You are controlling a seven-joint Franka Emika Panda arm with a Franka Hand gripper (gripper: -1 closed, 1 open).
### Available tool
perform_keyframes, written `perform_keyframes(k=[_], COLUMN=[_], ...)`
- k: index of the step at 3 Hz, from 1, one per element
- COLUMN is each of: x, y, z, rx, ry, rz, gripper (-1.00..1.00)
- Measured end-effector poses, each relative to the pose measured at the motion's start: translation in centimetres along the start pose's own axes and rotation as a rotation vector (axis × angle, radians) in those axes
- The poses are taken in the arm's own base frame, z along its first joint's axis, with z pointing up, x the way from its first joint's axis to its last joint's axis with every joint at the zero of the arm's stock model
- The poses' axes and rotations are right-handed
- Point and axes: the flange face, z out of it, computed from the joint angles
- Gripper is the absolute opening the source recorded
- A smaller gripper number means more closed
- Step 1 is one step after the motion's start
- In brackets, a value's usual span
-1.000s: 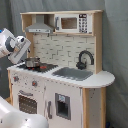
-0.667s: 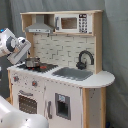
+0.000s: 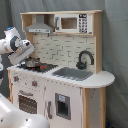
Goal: Play with the kitchen
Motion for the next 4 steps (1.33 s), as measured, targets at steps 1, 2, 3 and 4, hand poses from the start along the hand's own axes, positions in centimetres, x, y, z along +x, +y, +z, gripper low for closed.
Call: perform_keyframes(k=[1, 2, 3, 4], x=[-0.4, -1.0, 0.4, 1.8], y=[1.4, 2.4, 1.6, 3.2], z=[0.6, 2.1, 0.7, -1.6], rx=[0.059, 0.085, 0.082, 0.019], ry=[-0.086, -0.185, -0.149, -0.110], rz=[0.056, 0.091, 0.059, 0.051], gripper=[1.00, 1.00, 1.00, 1.00])
